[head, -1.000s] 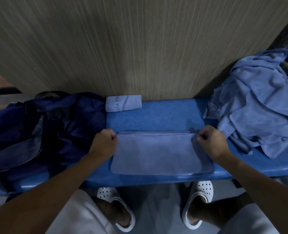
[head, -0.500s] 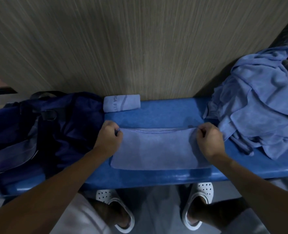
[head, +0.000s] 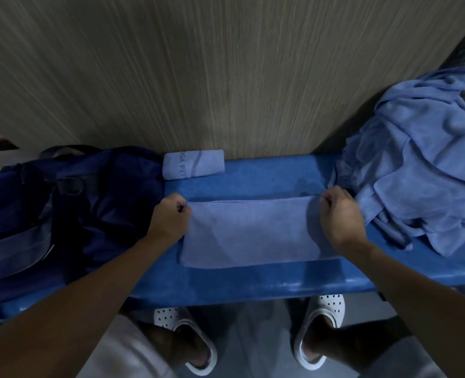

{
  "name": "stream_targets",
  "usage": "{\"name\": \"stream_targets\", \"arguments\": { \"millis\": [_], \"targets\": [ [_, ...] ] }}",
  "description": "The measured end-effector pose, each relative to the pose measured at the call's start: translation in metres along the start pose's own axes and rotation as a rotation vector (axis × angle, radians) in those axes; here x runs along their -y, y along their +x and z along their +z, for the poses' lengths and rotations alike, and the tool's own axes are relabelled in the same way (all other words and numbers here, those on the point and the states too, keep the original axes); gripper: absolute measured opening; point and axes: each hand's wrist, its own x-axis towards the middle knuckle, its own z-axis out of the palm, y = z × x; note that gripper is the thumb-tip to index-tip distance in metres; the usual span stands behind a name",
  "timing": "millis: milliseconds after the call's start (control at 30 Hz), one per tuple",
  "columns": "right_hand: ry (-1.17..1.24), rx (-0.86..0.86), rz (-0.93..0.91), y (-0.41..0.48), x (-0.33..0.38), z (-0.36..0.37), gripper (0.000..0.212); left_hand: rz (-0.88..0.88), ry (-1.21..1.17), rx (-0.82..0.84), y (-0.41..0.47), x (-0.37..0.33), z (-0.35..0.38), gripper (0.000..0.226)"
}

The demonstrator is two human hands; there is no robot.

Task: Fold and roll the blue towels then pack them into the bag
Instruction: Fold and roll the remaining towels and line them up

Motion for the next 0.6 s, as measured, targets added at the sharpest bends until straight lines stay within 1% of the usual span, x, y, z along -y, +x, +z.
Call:
{"name": "stream_targets", "arguments": {
  "millis": [100, 200, 300, 400, 433, 467, 500, 533, 567, 600],
  "targets": [
    [-0.056, -0.046, -0.092, 0.001, 0.005, 0.002, 0.01, -0.011, 0.012, 0.001, 0.001, 0.0, 0.001, 0.017],
    [-0.048, -0.002, -0.116, 0.009, 0.005, 0.005, 0.008, -0.012, 0.016, -0.01, 0.001, 0.001, 0.003, 0.013],
    [-0.075, 0.075, -0.056, 0.015, 0.001, 0.008, 0.011, -0.014, 0.036, -0.015, 0.001, 0.0, 0.003, 0.012],
    [-0.051, 0.113, 0.001, 0.015, 0.003, 0.007, 0.009, -0.002, 0.051, 0.002, -0.003, -0.003, 0.006, 0.009],
    [-0.033, 0.118, 0.02, 0.012, 0.006, 0.005, 0.009, 0.027, 0.077, -0.008, -0.006, -0.003, 0.008, 0.017],
    [-0.015, 0.11, 0.035, 0.009, 0.007, 0.003, 0.013, 0.115, 0.143, -0.038, -0.01, -0.003, 0.009, 0.028],
    [-0.006, 0.094, 0.061, 0.004, 0.009, -0.001, 0.018, 0.268, 0.235, -0.052, -0.015, -0.005, 0.011, 0.037],
    [0.01, 0.061, 0.09, -0.001, 0.008, -0.005, 0.02, 0.46, 0.324, -0.041, -0.02, -0.006, 0.014, 0.043],
    [0.035, 0.027, 0.128, -0.009, 0.006, -0.01, 0.016, 0.636, 0.386, 0.0, -0.027, -0.01, 0.019, 0.046],
    [0.068, 0.011, 0.17, -0.016, 0.001, -0.015, 0.009, 0.757, 0.424, 0.077, -0.034, -0.017, 0.026, 0.046]
  ]
}}
